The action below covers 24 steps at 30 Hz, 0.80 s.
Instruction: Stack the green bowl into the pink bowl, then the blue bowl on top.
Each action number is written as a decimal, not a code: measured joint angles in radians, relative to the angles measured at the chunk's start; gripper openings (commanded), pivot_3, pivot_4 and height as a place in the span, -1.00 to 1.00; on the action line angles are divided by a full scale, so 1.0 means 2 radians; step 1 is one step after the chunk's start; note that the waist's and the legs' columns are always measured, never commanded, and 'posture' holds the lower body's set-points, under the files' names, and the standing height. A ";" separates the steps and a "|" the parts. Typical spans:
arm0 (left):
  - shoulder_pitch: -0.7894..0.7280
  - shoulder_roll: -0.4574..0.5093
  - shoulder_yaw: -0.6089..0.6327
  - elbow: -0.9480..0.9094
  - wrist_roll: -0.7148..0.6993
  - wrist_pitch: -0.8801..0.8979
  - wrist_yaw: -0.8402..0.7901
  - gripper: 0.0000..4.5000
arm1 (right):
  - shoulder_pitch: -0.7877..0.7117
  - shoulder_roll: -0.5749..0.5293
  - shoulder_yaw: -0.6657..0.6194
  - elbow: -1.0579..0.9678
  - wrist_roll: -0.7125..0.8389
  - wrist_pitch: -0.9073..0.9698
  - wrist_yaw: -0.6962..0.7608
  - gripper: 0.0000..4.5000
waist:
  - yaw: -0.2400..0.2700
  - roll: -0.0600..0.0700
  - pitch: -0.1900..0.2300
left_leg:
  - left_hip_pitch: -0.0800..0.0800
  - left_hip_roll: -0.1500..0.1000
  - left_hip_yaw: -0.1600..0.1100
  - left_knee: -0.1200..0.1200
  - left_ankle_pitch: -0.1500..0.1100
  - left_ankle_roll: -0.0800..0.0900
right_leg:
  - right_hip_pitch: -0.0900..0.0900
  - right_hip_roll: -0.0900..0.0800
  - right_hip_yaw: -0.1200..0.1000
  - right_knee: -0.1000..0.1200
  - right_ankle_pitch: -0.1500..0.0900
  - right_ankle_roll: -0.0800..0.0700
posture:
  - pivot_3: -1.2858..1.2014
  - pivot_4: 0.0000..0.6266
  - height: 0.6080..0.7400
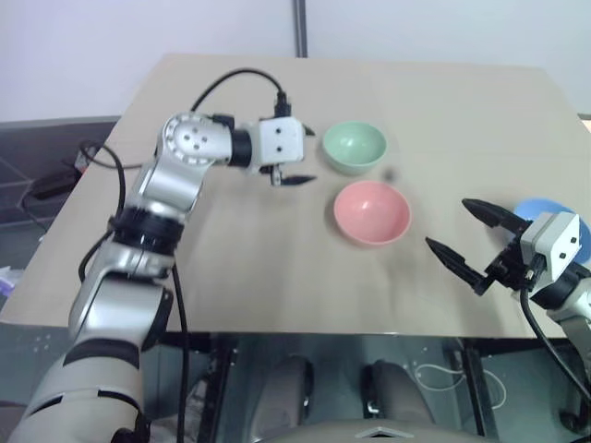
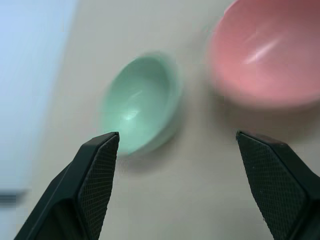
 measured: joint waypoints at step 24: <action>-0.144 -0.164 -0.167 0.382 0.283 -0.188 0.298 -0.96 | 0.010 0.024 0.018 -0.002 -0.026 -0.010 -0.023 1.00 | -0.006 -0.002 0.001 | -0.002 0.000 0.002 -0.001 0.000 0.001 | -0.003 0.000 0.002 0.001 -0.001 0.002 | 0.03 -0.52 1.00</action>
